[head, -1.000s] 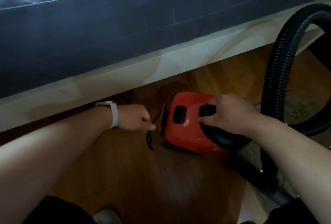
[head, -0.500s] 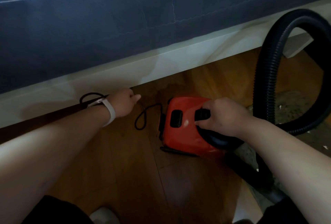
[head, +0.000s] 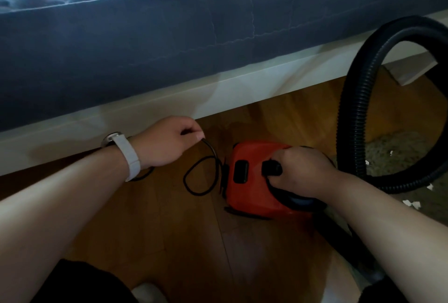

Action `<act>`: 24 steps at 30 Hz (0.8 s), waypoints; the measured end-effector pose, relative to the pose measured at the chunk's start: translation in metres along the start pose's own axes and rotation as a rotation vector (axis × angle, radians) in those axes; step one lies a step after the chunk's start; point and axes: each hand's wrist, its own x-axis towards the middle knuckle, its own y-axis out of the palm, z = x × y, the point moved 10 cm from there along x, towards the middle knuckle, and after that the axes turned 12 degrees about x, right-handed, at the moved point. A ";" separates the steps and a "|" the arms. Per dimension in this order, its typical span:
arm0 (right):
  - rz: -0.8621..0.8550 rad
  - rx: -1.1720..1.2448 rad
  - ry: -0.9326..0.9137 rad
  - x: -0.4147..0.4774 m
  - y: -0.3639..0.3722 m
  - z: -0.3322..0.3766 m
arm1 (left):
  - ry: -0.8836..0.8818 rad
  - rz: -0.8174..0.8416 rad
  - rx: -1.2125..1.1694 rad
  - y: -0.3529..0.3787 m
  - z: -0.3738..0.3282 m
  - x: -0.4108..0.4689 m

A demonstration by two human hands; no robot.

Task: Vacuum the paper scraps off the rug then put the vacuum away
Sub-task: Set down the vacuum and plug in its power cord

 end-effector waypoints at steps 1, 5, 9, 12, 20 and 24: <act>0.016 0.000 0.016 0.001 0.000 -0.001 | -0.004 0.022 -0.010 0.003 0.005 -0.001; 0.012 0.062 0.017 0.001 -0.004 0.010 | -0.016 0.146 -0.012 0.023 0.030 -0.012; -0.109 0.324 -0.088 0.002 -0.017 0.046 | -0.080 0.236 -0.038 0.048 0.073 -0.026; -0.104 0.391 -0.140 0.003 -0.003 0.077 | -0.132 0.254 -0.167 0.062 0.098 -0.038; 0.212 0.789 -0.051 0.027 0.075 0.153 | -0.005 0.180 -0.619 0.049 0.079 -0.050; 0.127 0.879 -0.073 0.028 0.058 0.157 | 0.058 0.267 -0.500 0.052 0.083 -0.060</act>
